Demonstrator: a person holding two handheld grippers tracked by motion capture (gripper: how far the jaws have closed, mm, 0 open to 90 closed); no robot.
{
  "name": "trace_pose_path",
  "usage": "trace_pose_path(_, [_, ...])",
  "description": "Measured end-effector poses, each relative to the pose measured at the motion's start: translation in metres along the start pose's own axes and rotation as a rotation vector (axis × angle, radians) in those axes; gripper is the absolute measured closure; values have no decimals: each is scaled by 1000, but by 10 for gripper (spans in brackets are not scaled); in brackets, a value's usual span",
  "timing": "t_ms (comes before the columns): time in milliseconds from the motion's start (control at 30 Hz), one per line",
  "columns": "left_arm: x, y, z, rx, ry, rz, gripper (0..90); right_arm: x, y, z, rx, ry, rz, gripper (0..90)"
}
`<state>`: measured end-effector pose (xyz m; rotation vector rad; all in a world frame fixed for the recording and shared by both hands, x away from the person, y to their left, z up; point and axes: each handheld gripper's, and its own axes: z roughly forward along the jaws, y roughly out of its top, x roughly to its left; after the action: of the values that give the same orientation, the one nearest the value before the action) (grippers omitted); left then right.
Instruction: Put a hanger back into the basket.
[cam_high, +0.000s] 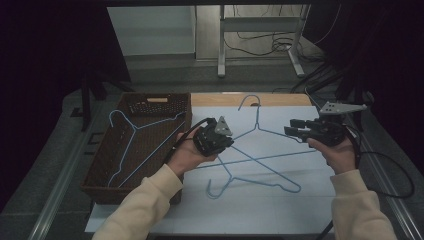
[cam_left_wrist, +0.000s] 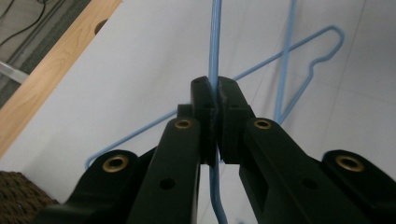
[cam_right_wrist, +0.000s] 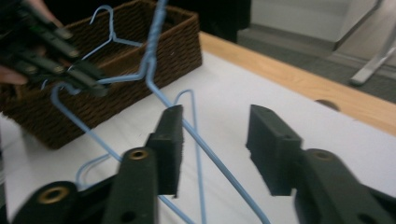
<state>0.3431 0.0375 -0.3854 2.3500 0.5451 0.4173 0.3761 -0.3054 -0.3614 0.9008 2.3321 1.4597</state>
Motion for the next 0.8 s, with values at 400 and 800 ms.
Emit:
trace_pose_path(400, [8, -19, -42, -99, 16, -133, 878, -4, -23, -4, -27, -35, 47, 426])
trace_pose_path(800, [20, -42, -85, -207, 54, -220, 879, -1, -42, 3, -23, -28, 75, 385])
